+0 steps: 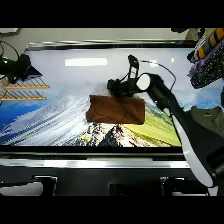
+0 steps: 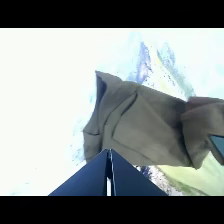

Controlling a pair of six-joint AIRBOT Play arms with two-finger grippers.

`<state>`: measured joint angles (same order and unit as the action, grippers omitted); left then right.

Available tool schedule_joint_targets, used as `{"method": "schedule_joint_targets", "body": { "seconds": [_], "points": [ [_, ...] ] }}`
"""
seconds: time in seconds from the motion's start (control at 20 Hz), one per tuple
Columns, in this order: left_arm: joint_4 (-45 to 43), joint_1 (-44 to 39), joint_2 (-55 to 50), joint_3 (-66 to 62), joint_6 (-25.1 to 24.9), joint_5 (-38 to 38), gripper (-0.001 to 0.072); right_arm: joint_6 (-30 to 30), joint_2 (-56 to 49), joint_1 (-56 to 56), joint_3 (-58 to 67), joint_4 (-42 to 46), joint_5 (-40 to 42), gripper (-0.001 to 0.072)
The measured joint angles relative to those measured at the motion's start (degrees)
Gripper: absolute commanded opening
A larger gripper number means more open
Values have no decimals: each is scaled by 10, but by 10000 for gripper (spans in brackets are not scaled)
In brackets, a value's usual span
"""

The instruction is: Fold the clothes and pants, and hang the long-sleeved shirts on hangers.

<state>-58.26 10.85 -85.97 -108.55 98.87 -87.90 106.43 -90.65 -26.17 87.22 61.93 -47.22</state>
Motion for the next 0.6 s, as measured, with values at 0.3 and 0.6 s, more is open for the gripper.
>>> {"method": "schedule_joint_targets", "body": {
  "seconds": [0.3,0.6],
  "points": [
    [-4,14,5,1,-13,-9,13,24,-54,-32,0,-22,46,26],
    [-5,16,5,1,-25,-10,13,36,-75,-52,0,-40,50,385]
  ]
}}
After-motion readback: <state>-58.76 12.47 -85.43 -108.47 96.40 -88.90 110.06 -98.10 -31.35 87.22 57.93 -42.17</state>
